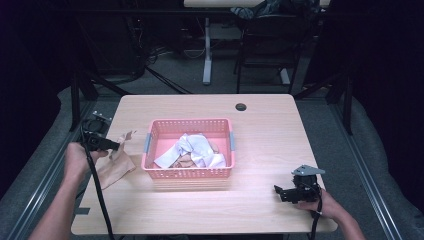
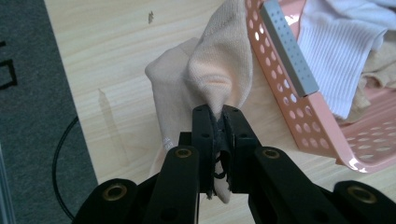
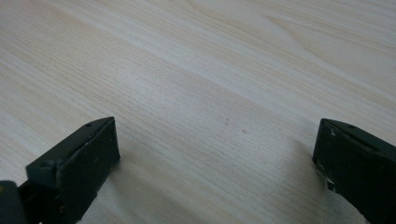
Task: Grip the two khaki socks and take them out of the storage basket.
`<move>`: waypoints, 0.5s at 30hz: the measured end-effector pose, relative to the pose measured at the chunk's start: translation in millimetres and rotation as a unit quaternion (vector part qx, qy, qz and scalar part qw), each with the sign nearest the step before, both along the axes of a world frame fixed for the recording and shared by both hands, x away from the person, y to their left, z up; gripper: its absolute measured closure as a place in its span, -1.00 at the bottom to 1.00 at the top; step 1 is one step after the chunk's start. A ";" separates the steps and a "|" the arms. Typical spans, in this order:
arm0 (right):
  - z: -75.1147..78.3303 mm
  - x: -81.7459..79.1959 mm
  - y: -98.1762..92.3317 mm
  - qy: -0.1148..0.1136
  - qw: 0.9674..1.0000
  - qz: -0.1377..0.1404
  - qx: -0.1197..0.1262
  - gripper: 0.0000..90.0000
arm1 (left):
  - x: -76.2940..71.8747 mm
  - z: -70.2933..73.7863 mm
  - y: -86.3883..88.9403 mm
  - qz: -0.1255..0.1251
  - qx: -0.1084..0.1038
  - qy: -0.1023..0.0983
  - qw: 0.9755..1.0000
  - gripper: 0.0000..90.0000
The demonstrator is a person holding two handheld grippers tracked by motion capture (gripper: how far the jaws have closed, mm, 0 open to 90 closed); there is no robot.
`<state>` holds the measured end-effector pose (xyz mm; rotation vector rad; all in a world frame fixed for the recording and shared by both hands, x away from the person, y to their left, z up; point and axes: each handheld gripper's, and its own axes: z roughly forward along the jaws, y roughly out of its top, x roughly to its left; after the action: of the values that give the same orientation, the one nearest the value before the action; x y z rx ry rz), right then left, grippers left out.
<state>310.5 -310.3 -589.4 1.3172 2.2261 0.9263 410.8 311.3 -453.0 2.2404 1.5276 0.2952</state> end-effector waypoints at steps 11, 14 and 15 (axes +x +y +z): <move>0.0 0.0 0.1 0.000 1.000 0.000 0.000 -1.00 | 2.8 -43.7 -9.8 -0.014 -0.019 0.040 0.999 0.87; 0.0 0.0 0.0 0.000 1.000 0.000 0.000 -1.00 | 5.9 -55.5 -12.5 -0.011 -0.021 0.052 0.998 0.85; -0.1 0.0 0.1 -0.001 1.000 0.000 0.000 -1.00 | 6.5 -58.5 -13.6 -0.009 -0.023 0.052 0.998 0.85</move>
<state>310.5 -310.2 -589.5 1.3172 2.2244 0.9273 417.2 297.7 -511.5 2.2641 1.5503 0.1380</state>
